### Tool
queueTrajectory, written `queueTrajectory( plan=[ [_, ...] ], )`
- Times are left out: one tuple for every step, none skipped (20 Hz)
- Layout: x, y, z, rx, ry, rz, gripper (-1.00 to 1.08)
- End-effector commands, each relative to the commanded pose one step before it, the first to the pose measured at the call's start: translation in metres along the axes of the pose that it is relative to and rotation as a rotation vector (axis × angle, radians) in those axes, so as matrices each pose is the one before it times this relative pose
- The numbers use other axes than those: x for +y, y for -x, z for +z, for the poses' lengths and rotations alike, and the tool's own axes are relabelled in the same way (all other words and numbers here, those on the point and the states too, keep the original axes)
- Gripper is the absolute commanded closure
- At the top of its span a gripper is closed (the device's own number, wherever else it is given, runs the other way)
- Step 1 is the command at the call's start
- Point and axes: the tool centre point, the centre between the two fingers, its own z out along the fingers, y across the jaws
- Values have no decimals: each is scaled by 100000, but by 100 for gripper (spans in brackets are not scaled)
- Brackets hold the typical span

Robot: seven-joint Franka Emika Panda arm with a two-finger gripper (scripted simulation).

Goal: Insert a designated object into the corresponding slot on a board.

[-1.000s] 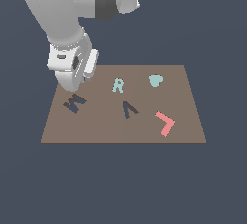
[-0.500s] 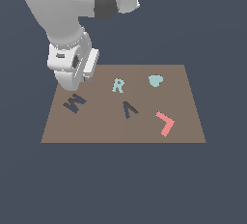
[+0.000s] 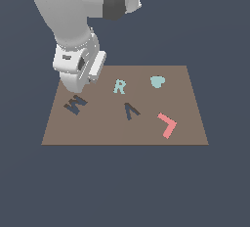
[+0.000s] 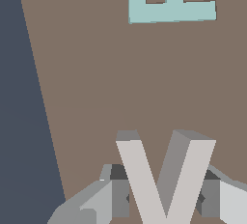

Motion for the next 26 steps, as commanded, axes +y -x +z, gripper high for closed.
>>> queueTrajectory(
  plan=[
    [40, -844, -37, 12, 30, 3392, 108],
    [15, -381, -12, 2, 0, 1611, 108],
    [16, -406, -12, 2, 0, 1717, 108],
    [18, -432, -13, 2, 0, 1823, 108],
    [19, -458, -14, 2, -1, 1931, 108],
    [21, -484, -15, 3, -1, 2040, 108],
    [23, -511, -16, 3, -1, 2150, 108],
    [25, -538, -16, 3, -1, 2262, 108],
    [28, -566, -17, 3, -1, 2376, 108],
    [30, -594, -18, 4, -2, 2493, 108],
    [33, -624, -19, 4, -2, 2612, 108],
    [36, -653, -20, 4, -2, 2732, 108],
    [39, -677, -21, 4, -2, 2832, 108],
    [42, -696, -21, 4, -3, 2909, 108],
    [45, -711, -22, 4, -3, 2969, 108],
    [48, -722, -22, 4, -3, 3013, 108],
    [50, -722, -22, 4, -3, 3013, 108],
    [51, -703, -21, 4, -3, 2936, 108],
    [51, -683, -21, 4, -3, 2853, 108],
    [52, -662, -20, 3, -3, 2768, 108],
    [53, -642, -19, 3, -3, 2681, 108],
    [54, -620, -19, 2, -3, 2592, 108],
    [54, -597, -18, 2, -3, 2500, 108],
    [55, -574, -17, 2, -2, 2407, 108],
    [56, -551, -16, 1, -2, 2310, 108],
    [56, -527, -15, 1, -2, 2211, 108]
  ],
)
